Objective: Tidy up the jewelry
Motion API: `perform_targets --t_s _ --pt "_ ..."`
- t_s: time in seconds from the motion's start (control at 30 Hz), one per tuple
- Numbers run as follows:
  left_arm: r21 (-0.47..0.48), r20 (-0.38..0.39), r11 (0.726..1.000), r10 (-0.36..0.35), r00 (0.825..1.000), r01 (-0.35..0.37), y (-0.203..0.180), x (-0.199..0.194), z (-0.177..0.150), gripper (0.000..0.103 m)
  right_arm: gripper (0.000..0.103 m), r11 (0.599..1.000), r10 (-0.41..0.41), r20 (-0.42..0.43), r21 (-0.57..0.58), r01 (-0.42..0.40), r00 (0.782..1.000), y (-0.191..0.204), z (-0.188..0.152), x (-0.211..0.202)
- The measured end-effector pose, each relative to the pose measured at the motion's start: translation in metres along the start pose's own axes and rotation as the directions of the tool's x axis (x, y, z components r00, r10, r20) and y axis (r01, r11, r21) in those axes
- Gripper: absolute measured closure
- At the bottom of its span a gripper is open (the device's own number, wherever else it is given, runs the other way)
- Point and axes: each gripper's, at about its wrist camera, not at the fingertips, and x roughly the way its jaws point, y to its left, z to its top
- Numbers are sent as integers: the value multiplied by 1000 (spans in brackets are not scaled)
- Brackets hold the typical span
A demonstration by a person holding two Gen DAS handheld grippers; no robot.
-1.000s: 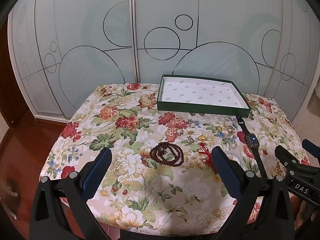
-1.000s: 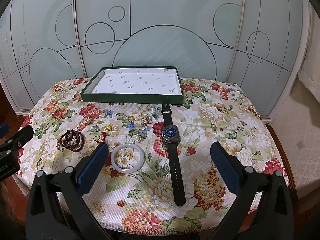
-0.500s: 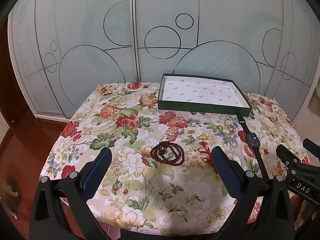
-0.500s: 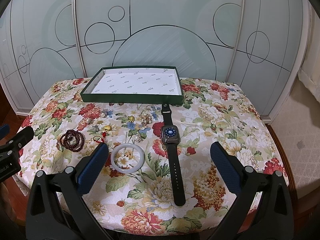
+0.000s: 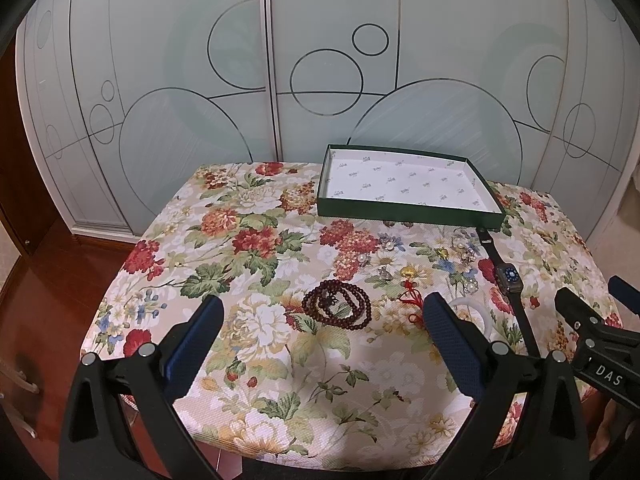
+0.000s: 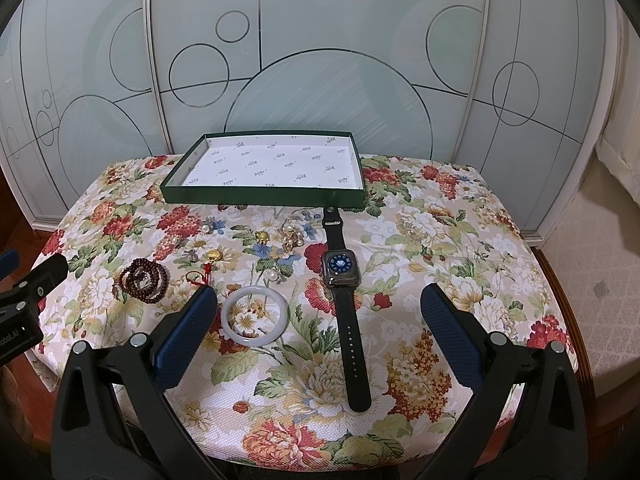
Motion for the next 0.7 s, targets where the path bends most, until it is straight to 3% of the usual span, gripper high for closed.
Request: perform_targets --t_s 0.7 --pt "-3 4 1000 12 1000 -12 3 6 4 4 2 1000 -14 -6 9 14 1000 -8 0 4"
